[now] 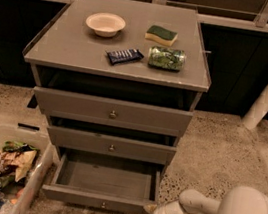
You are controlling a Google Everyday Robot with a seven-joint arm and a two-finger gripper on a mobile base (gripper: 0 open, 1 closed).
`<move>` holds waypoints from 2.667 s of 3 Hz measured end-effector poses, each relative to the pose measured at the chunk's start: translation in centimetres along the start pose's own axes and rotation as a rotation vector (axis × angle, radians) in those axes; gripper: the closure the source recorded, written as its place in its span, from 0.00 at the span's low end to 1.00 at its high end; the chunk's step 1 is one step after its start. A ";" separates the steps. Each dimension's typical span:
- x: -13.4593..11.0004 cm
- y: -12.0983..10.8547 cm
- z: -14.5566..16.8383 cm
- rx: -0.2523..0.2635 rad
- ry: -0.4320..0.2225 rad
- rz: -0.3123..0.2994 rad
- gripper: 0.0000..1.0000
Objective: Close bottom drawer
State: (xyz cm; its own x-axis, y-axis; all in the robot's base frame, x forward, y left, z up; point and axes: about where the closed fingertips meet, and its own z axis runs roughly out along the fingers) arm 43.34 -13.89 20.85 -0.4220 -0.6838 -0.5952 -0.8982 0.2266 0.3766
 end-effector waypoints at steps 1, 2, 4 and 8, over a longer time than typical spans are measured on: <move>-1.0 -2.7 2.3 -0.023 0.029 0.029 0.00; -1.0 -2.7 2.3 -0.024 0.029 0.029 0.00; -2.0 -6.8 4.6 -0.001 -0.001 0.113 0.00; -11.1 -15.4 5.1 0.373 -0.148 0.201 0.00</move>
Offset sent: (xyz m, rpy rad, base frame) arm 0.0174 0.0134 -0.0193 -0.0212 0.0433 -0.0009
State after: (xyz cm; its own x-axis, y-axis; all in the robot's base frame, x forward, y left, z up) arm 61.19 -6.26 18.00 -0.5817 -0.5002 -0.6414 -0.7676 0.5985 0.2294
